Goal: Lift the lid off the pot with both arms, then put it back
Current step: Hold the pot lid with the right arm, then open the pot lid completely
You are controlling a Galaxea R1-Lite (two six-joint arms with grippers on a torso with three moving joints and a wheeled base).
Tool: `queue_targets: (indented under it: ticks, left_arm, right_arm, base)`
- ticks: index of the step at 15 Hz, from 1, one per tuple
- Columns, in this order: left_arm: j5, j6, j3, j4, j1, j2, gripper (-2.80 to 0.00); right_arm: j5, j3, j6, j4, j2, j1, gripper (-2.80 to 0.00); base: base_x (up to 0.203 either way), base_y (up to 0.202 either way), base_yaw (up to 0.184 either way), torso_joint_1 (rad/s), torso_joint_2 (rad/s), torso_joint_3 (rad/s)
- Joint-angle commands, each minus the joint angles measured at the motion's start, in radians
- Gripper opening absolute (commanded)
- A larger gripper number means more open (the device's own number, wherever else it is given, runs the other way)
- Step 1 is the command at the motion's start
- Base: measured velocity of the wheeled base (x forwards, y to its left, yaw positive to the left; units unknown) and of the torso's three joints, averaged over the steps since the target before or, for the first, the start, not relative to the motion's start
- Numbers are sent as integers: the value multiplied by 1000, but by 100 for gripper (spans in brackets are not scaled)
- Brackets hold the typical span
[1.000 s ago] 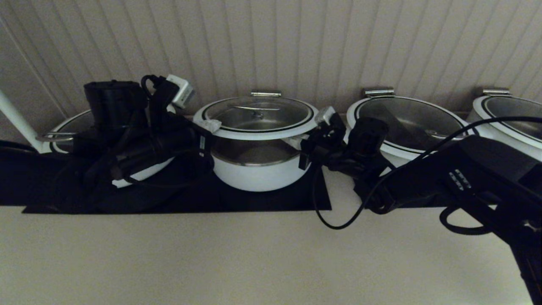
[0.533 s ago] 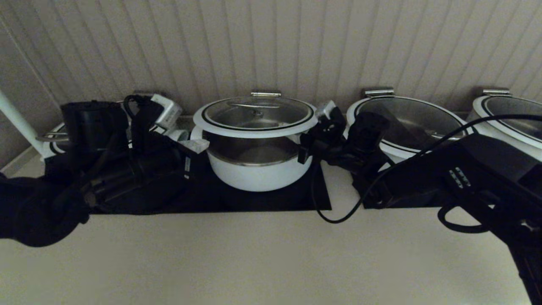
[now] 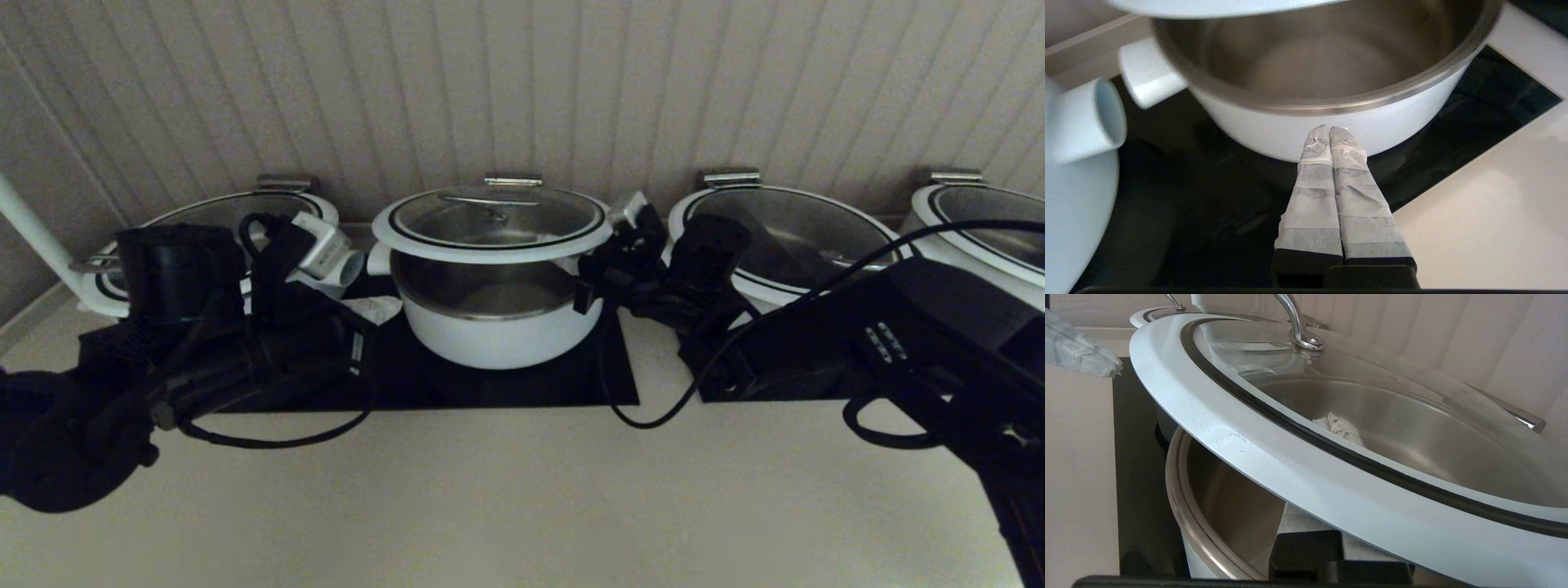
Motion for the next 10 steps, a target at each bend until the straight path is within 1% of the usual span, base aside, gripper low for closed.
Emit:
queue_targets:
  ticks: [1, 4, 8, 10]
  left_arm:
    - [0, -1, -16, -4, -29, 16, -280]
    - [12, -2, -69, -5, -80, 46, -280]
    - [37, -15, -124, -7, -91, 97, -280]
    - [47, -22, -146, -43, -93, 131, -280]
  right_arm:
    - [3, 0, -1, -6, -2, 1, -280]
    - [3, 0, -1, -6, -2, 1, -280]
    - [3, 2, -1, -8, -3, 1, -280]
    - [3, 2, -1, -8, -3, 1, -280]
  base:
    - [0, 0, 0, 0, 0, 0]
    - [0, 0, 0, 0, 0, 0]
    - [0, 0, 0, 0, 0, 0]
    - [0, 0, 0, 0, 0, 0]
